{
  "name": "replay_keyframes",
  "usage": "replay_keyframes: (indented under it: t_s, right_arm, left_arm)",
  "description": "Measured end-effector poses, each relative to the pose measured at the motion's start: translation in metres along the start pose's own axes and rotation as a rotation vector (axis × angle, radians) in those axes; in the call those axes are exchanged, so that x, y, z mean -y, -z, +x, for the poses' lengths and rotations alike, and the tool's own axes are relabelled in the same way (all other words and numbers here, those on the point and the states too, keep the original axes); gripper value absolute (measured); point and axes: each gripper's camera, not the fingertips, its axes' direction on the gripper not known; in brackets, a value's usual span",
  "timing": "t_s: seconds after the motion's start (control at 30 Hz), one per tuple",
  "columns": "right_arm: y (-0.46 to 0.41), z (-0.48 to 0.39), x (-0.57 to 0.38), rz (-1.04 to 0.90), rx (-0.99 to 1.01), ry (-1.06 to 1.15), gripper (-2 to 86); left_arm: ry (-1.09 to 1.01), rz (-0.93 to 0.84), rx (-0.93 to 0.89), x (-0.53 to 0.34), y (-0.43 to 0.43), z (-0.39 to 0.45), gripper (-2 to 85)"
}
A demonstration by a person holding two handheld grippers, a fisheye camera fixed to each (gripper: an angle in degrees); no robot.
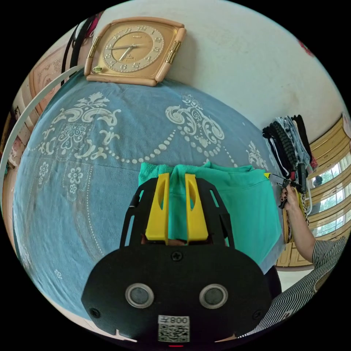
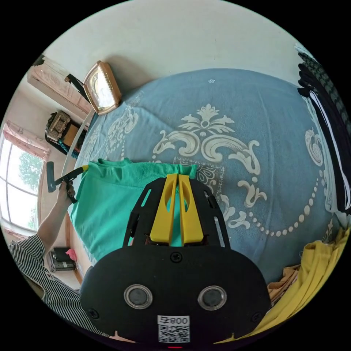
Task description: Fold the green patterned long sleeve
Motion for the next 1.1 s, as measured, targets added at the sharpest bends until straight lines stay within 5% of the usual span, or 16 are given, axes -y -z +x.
replay_keyframes:
  t_s: [0.33, 0.6, 0.83, 1.1]
  right_arm:
    - [0.039, -0.025, -0.038, 0.167, -0.038, 0.007, 0.1]
    - [0.006, -0.037, -0.039, 0.032, -0.111, 0.075, 0.1]
    - [0.001, -0.018, -0.045, 0.029, -0.040, -0.017, 0.0]
    - [0.040, -0.028, -0.081, 0.130, 0.023, -0.017, 0.1]
  left_arm:
    - [0.035, -0.013, 0.126, -0.023, -0.002, -0.031, 4.4]
    - [-0.011, -0.061, 0.182, -0.025, -0.017, -0.038, 3.5]
    - [0.159, 0.023, 0.065, -0.040, -0.002, -0.087, 2.2]
    - [0.098, 0.146, -0.054, -0.068, 0.028, -0.052, 1.4]
